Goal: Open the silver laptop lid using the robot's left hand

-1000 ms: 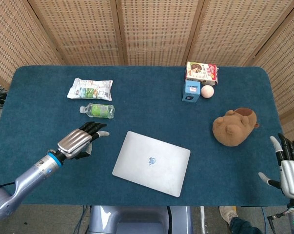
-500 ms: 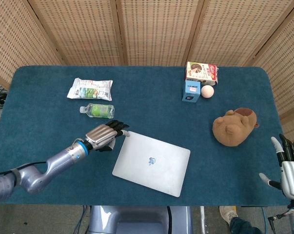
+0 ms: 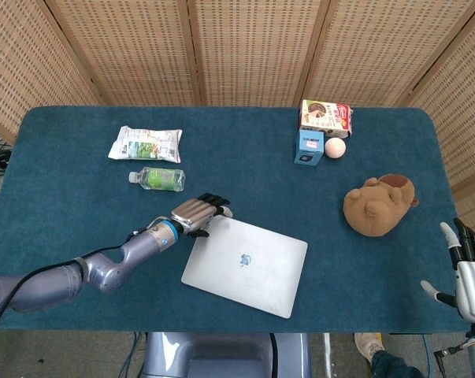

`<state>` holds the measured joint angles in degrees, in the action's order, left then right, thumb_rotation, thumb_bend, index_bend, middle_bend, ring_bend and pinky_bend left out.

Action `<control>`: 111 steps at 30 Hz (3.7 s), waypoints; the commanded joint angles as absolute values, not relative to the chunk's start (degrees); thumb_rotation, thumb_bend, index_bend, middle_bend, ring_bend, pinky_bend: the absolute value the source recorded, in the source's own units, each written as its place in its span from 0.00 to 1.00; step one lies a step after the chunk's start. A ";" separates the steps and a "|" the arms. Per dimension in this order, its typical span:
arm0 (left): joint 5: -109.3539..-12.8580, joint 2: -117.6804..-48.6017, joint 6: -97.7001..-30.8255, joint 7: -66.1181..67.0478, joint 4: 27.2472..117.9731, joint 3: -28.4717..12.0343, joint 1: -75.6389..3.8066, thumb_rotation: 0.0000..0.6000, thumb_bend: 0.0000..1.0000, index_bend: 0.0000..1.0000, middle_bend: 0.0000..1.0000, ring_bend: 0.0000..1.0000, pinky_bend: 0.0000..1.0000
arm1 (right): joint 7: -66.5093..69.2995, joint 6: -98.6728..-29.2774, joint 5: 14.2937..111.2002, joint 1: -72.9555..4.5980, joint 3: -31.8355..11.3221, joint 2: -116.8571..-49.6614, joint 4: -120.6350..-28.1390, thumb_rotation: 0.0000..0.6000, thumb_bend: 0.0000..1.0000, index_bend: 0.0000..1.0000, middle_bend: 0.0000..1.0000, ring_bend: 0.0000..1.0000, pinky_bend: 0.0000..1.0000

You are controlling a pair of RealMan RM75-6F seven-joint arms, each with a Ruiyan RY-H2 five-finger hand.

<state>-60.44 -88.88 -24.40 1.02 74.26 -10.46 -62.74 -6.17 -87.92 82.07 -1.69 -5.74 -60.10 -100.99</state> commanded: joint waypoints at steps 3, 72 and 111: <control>-55.52 -91.84 -25.36 5.27 71.31 -8.35 -65.32 0.91 1.00 0.22 0.09 0.02 0.00 | -6.03 -88.02 81.89 -1.54 -5.76 -60.08 -100.83 1.00 0.03 0.00 0.00 0.00 0.00; -43.76 -83.09 -30.01 17.38 88.82 2.11 -69.31 0.90 0.96 0.24 0.10 0.02 0.01 | -4.81 -91.17 83.15 0.61 -5.92 -59.91 -100.89 1.00 0.03 0.00 0.00 0.00 0.00; -70.38 -89.89 -53.65 31.19 104.94 6.45 -55.34 0.89 0.17 0.04 0.00 0.00 0.00 | -4.43 -92.54 84.67 1.69 -5.32 -60.30 -101.04 1.00 0.03 0.00 0.00 0.00 0.00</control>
